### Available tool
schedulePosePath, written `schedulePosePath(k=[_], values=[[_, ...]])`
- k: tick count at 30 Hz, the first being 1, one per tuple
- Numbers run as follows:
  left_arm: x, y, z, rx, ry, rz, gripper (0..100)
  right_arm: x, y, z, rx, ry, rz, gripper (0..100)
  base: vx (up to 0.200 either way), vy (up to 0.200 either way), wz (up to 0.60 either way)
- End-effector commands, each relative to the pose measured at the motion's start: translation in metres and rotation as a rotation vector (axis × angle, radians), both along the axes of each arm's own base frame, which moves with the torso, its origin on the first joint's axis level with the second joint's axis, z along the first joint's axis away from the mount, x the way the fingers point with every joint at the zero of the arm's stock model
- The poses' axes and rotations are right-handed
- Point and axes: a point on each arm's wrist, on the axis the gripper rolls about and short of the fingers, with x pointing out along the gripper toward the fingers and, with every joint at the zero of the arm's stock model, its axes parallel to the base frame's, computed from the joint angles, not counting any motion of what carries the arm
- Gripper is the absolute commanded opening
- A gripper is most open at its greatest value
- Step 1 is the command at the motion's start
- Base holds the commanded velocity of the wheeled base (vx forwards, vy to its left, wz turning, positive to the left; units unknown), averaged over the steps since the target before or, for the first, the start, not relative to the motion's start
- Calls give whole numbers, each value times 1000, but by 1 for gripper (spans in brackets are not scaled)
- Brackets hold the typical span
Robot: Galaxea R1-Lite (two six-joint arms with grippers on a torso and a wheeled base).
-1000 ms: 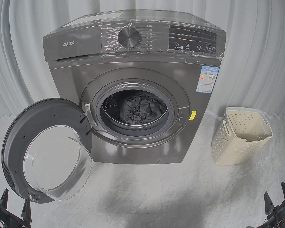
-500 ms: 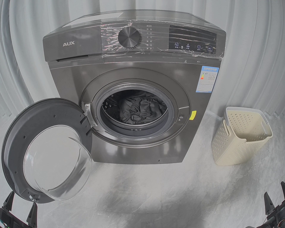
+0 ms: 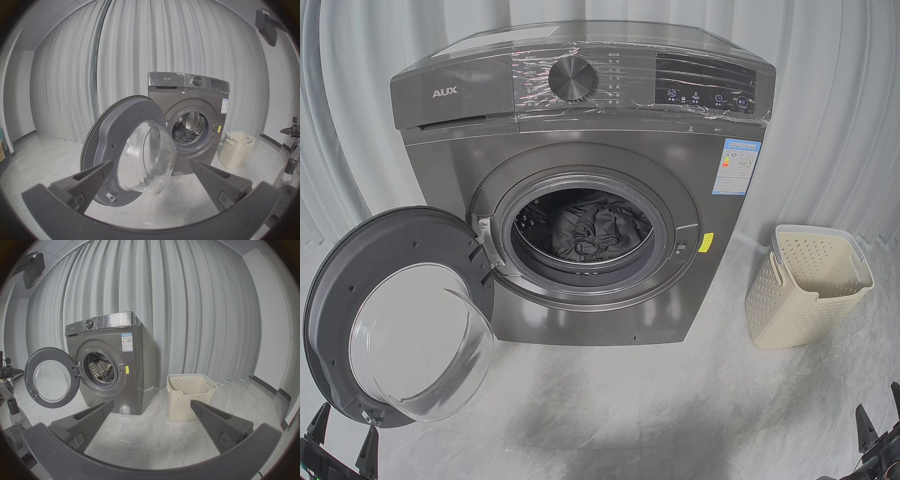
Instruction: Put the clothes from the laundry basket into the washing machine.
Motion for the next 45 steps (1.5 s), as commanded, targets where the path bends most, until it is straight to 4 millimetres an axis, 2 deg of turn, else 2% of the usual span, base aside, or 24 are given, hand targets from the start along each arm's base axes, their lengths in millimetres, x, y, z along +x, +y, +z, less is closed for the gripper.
schedulePosePath(k=[1, 12, 33, 45], values=[[0, 0, -5, 0, 6, 0, 100, 0, 0, -5, 0, 4, 1, 100, -200, 0, 0], [0, 0, -5, 0, 6, -3, 100, 0, 0, -5, 0, 4, 1, 100, -18, 0, 0], [0, 0, -5, 0, 4, -2, 100, 0, 0, -5, -2, 4, 2, 100, 0, 200, 0], [0, 0, -5, -1, 6, 0, 100, 0, 0, -5, -2, 4, 1, 100, 0, 0, 0]])
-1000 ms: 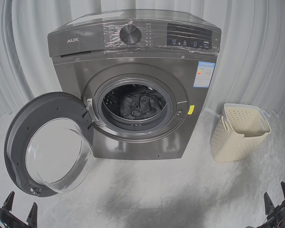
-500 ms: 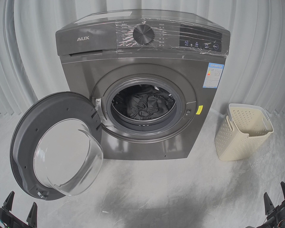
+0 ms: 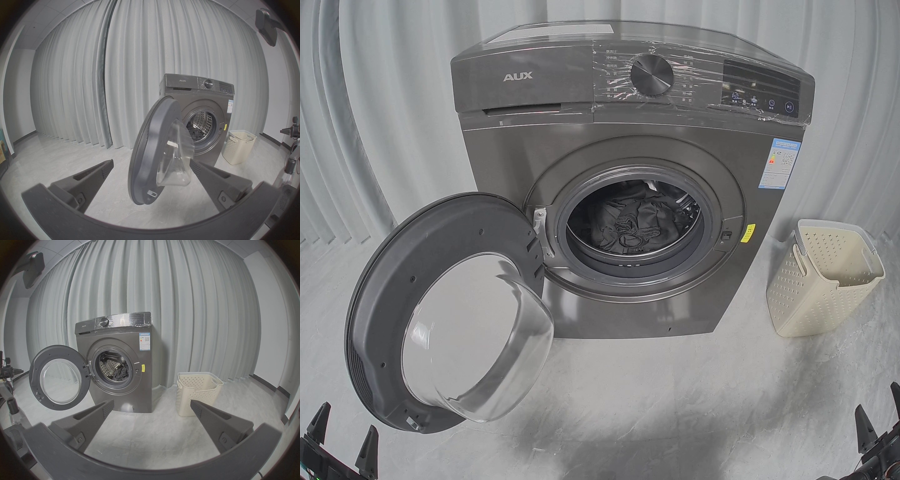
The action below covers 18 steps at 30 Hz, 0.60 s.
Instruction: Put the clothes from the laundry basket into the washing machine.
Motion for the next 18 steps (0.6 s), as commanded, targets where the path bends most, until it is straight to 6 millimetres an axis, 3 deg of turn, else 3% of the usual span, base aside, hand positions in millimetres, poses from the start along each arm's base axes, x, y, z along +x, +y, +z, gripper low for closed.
schedulePosePath(k=[1, 6, 15, 18], values=[[0, 0, -5, 2, 3, 1, 100, 0, 0, -5, 0, 1, 0, 100, -200, 0, 0], [0, 0, -5, 2, 3, -1, 100, 0, 0, -5, 0, 1, 0, 100, -200, 0, 0], [0, 0, -5, -1, 3, -1, 100, 0, 0, -5, 0, 1, 1, 100, 0, 0, 0], [0, 0, -5, -1, 3, 1, 100, 0, 0, -5, 0, 1, 1, 100, 0, 200, 0]])
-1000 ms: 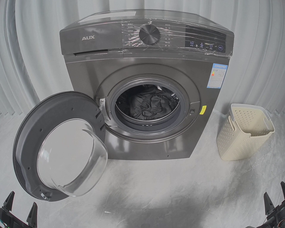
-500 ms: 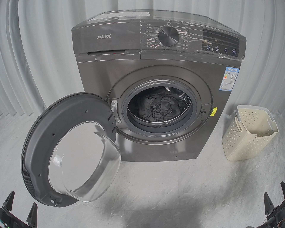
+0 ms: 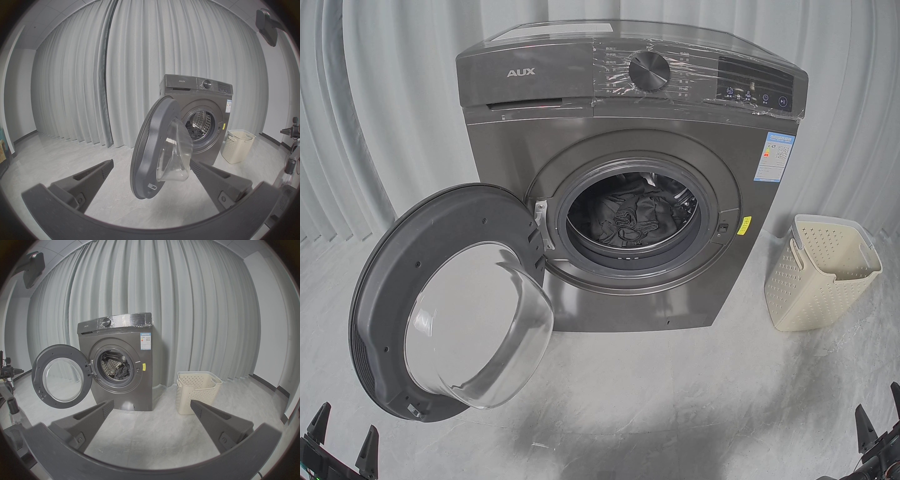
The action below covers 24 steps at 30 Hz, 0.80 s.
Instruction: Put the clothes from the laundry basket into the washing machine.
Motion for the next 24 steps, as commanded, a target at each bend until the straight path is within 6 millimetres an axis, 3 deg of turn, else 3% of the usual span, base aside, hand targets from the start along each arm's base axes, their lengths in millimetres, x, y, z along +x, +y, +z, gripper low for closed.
schedulePosePath(k=[1, 6, 22, 23, 24], values=[[0, 0, -5, -1, 1, 0, 100, 0, 0, -5, -1, 1, 1, 100, 0, 200, 0], [0, 0, -5, 1, 3, 0, 100, 0, 0, -5, -1, 1, -1, 100, 0, 200, 0], [0, 0, -4, 9, -3, -9, 100, 0, 0, -5, -1, 1, 1, 100, 0, 0, 0], [-2, 0, 3, -3, -39, -15, 100, 0, 0, -5, -1, 1, -1, 100, 0, 0, 0], [-7, 0, 25, -12, -120, -23, 100, 0, 0, -5, -1, 1, 1, 100, 0, 0, 0]])
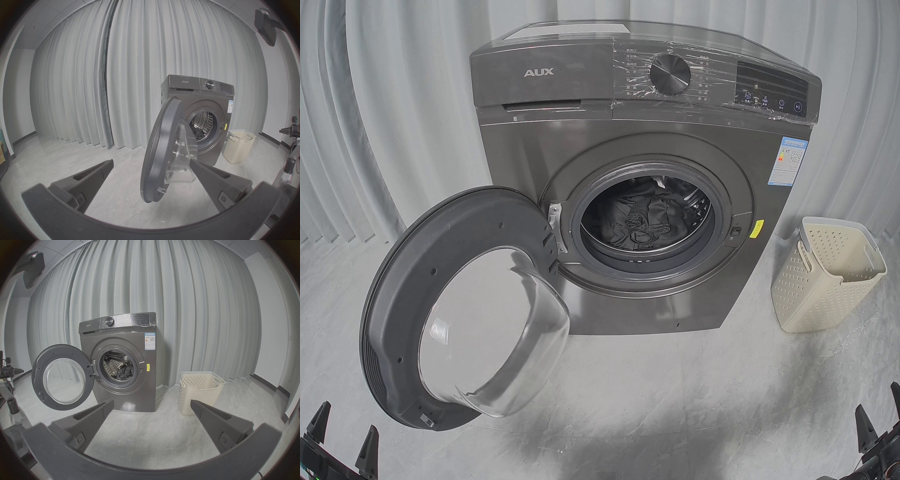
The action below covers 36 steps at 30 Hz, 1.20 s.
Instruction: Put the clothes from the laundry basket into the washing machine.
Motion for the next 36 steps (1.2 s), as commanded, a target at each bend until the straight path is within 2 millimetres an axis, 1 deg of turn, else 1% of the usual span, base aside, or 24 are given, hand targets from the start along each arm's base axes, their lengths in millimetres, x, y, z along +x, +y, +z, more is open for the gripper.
schedulePosePath(k=[1, 2, 3, 6, 7, 10, 13, 15, 16, 17, 19, 20, 22, 23, 24, 27, 30, 32, 36], values=[[-14, 0, 44, -20, -178, -15, 100, 0, 0, -5, -1, 1, 1, 100, 0, 0, 0], [-18, 0, 59, -24, -210, -14, 100, 0, 0, -5, -1, 1, 1, 100, 0, 0, 0], [-19, 0, 69, -24, -199, -18, 100, 0, 0, -5, 1, 1, 1, 100, 0, 0, 0], [-12, 1, 80, -25, -103, -43, 100, 0, 0, -5, -1, 1, 1, 100, 0, 0, 0], [-4, 2, 84, -26, -43, -56, 100, 0, 0, -5, -1, 1, -1, 100, 0, 0, 0], [15, 1, 93, -23, 48, -68, 100, 0, 0, -5, -1, 1, -1, 100, 0, 0, 0], [29, 0, 101, -22, 86, -59, 100, 0, 0, -5, -1, 1, -1, 100, 0, 0, 0], [46, -1, 105, -20, 112, -52, 100, 0, 0, -5, -1, 1, -1, 100, 0, 0, 0], [48, -1, 106, -20, 112, -52, 100, 0, 0, -5, -1, 1, -1, 100, 0, 0, 0], [57, -2, 109, -20, 117, -58, 100, 0, 0, -5, -1, 1, 1, 100, 0, 0, 0], [67, -3, 111, -23, 132, -63, 100, 0, 0, -5, -1, 1, -1, 100, 0, 0, 0], [75, -3, 112, -24, 146, -65, 100, 0, 0, -5, -1, 1, -1, 100, 0, 0, 0], [80, -4, 112, -28, 154, -66, 100, 0, 0, -5, -1, 1, -1, 100, 0, 0, 0], [90, -4, 112, -44, 174, -66, 100, 0, 0, -5, -1, 1, -1, 100, 0, 0, 0], [95, -4, 112, -45, 181, -67, 100, 0, 0, -5, -1, 1, 1, 100, 0, 0, 0], [106, -5, 113, -45, 187, -70, 100, 0, 0, -5, -1, 1, -1, 100, 0, 0, 0], [111, -6, 112, -42, 190, -82, 100, 0, 0, -5, -1, 1, -1, 100, 0, 0, 0], [114, -8, 108, -33, 215, -122, 100, 0, 0, -5, -1, 1, -1, 100, 0, 0, 0], [115, -9, 103, -11, 237, -174, 100, 0, 0, -5, -1, 1, 1, 100, 0, 0, 0]])
